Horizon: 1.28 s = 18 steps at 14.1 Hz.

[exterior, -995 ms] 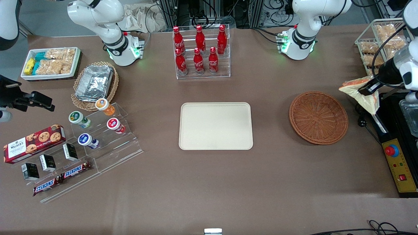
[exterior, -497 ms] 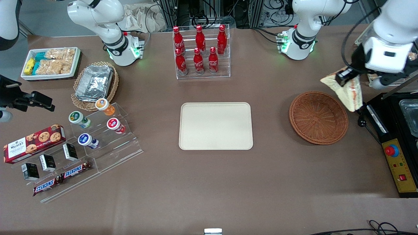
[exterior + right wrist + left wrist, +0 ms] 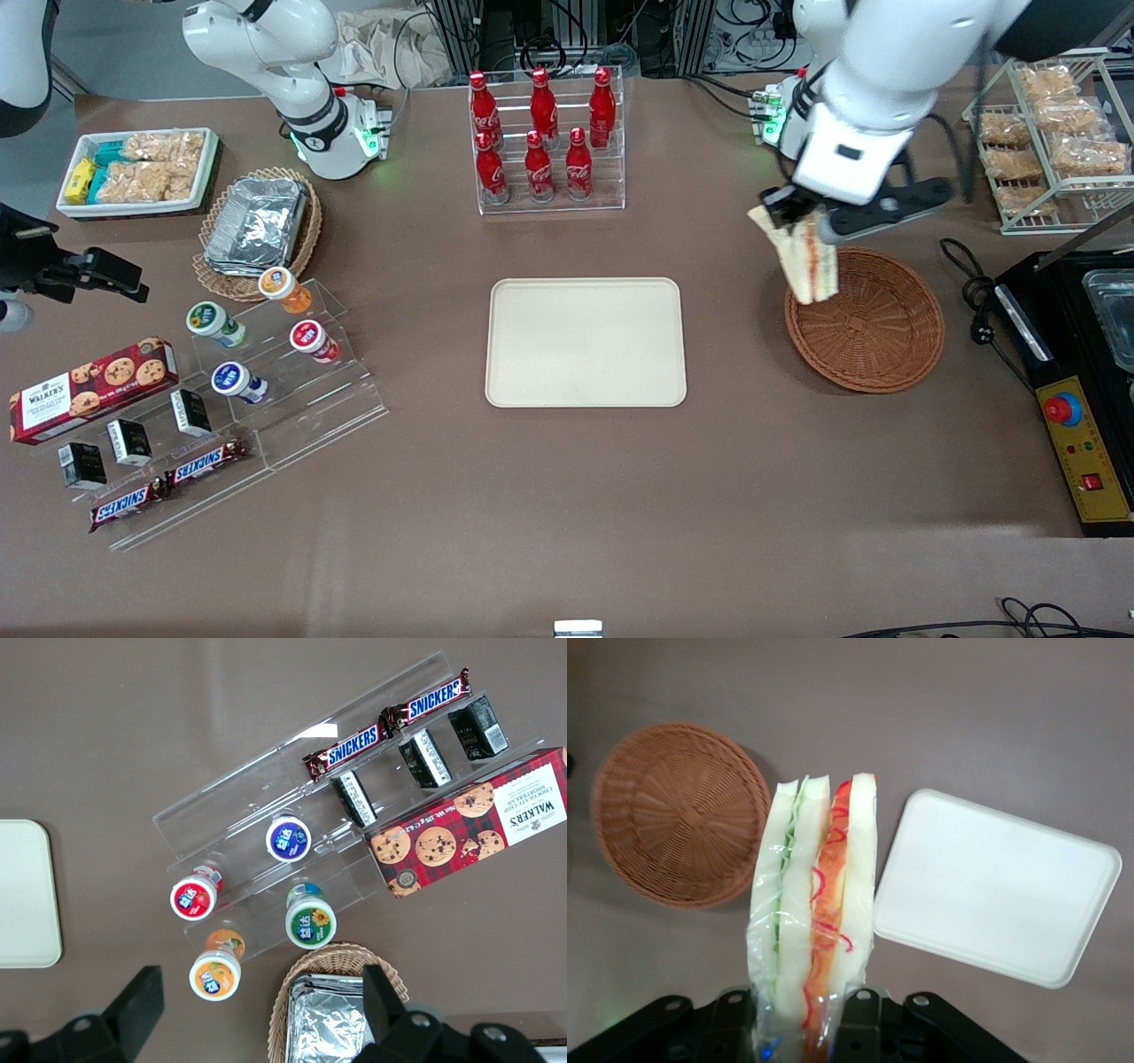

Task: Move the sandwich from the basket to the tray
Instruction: 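Carry the sandwich over the white tray and lower it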

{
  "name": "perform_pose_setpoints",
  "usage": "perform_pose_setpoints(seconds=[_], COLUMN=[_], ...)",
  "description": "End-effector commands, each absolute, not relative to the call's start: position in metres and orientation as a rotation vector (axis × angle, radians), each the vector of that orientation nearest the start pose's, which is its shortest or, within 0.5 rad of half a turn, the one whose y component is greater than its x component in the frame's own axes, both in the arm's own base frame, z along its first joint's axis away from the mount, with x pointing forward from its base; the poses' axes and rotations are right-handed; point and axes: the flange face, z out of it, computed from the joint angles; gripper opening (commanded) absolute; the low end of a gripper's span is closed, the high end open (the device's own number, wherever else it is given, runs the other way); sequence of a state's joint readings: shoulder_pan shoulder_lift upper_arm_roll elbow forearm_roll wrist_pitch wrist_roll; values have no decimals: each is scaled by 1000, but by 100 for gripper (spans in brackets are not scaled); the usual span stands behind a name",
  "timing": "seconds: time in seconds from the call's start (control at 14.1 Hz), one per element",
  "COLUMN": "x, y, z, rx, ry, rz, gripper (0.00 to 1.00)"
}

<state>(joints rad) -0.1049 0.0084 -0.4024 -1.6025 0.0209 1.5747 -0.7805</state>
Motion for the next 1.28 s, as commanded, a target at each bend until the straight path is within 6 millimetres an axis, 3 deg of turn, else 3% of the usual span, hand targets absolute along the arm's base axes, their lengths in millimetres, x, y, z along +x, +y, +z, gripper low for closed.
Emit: perform_pose_setpoints(seconds=[0.0, 0.21, 0.43, 0.64, 0.85, 1.21], x=[492, 484, 468, 461, 463, 470], y=[-298, -332, -365, -375, -388, -390], z=[588, 545, 475, 406, 352, 290], rx=[-3102, -3103, -3130, -3115, -3082, -3055], ry=[-368, -225, -79, 28, 128, 187], rz=[76, 130, 108, 79, 98, 116], gripper=[0, 0, 0, 0, 0, 0])
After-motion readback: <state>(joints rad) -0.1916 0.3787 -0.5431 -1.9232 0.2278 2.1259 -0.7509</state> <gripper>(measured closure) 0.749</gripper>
